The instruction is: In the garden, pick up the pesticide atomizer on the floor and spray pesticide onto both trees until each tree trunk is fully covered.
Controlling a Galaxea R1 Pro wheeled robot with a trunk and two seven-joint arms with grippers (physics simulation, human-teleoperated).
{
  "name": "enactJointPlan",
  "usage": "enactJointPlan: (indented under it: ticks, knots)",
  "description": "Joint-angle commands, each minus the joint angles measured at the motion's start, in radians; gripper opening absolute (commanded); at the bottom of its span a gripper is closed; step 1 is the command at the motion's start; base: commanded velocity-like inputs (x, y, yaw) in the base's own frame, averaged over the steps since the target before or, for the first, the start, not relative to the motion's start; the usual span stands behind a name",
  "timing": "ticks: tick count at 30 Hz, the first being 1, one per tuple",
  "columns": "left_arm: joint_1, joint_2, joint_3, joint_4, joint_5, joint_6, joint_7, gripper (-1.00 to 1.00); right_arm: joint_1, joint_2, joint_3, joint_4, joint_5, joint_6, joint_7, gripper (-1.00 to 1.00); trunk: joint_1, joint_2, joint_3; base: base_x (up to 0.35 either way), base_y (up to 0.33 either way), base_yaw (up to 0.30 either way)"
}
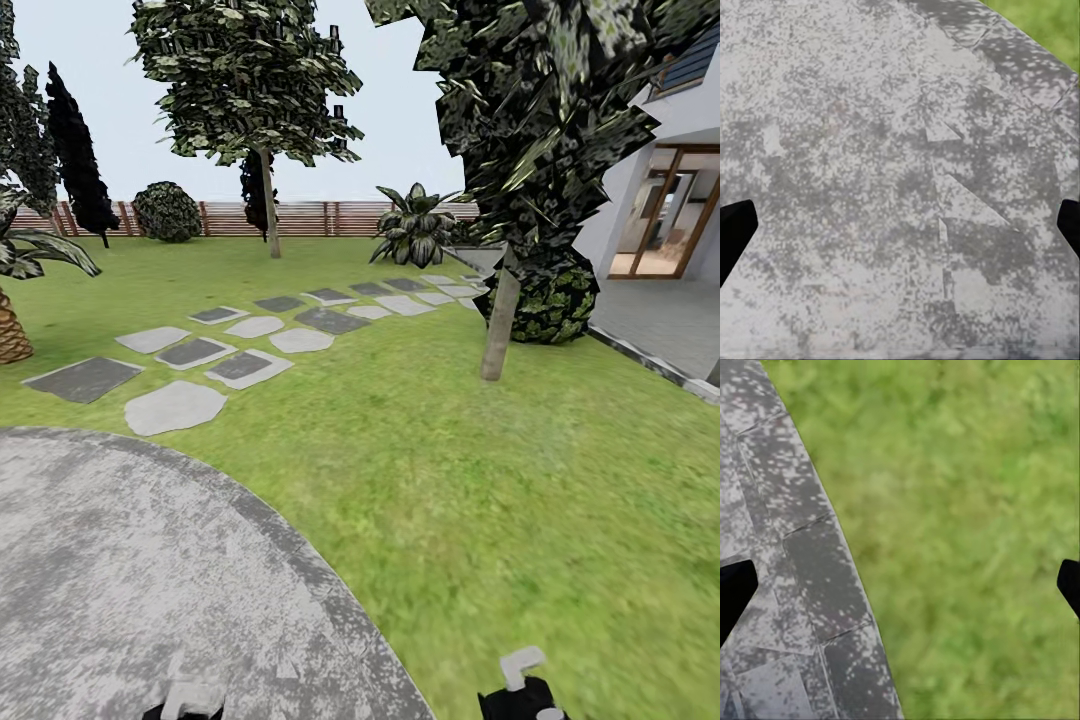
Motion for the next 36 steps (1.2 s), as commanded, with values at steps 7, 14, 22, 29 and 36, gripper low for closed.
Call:
enactJointPlan:
  ticks: [7, 14, 22, 29, 36]
  knots:
    - [0.0, -0.01, 0.0, 0.035, 0.0, -0.013, 0.0, 1.0, 0.039, -0.006, -0.001, 0.003, -0.001, -0.093, 0.0, 1.0, 0.0, 0.0, 0.0, 0.064, 0.011, 0.0]
    - [0.001, -0.026, 0.001, 0.073, 0.0, -0.026, 0.0, 1.0, 0.053, 0.003, -0.004, 0.001, -0.005, -0.132, 0.0, 1.0, 0.0, 0.0, 0.0, 0.275, 0.155, 0.0]
    - [0.0, -0.027, 0.003, 0.073, 0.002, -0.027, 0.0, 1.0, 0.053, -0.006, -0.073, 0.002, -0.13, -0.133, -0.005, 1.0, 0.0, 0.0, 0.0, 0.286, 0.198, 0.0]
    - [0.001, -0.029, 0.02, 0.073, 0.002, -0.027, 0.0, 1.0, 0.053, -0.002, -0.083, 0.004, -0.165, -0.133, -0.001, 1.0, 0.0, 0.0, 0.0, 0.255, 0.225, 0.0]
    - [0.0, -0.029, 0.022, 0.073, 0.002, -0.027, 0.0, 1.0, 0.053, -0.002, -0.083, 0.004, -0.166, -0.133, 0.0, 1.0, 0.0, 0.0, -0.003, 0.233, 0.242, 0.09]
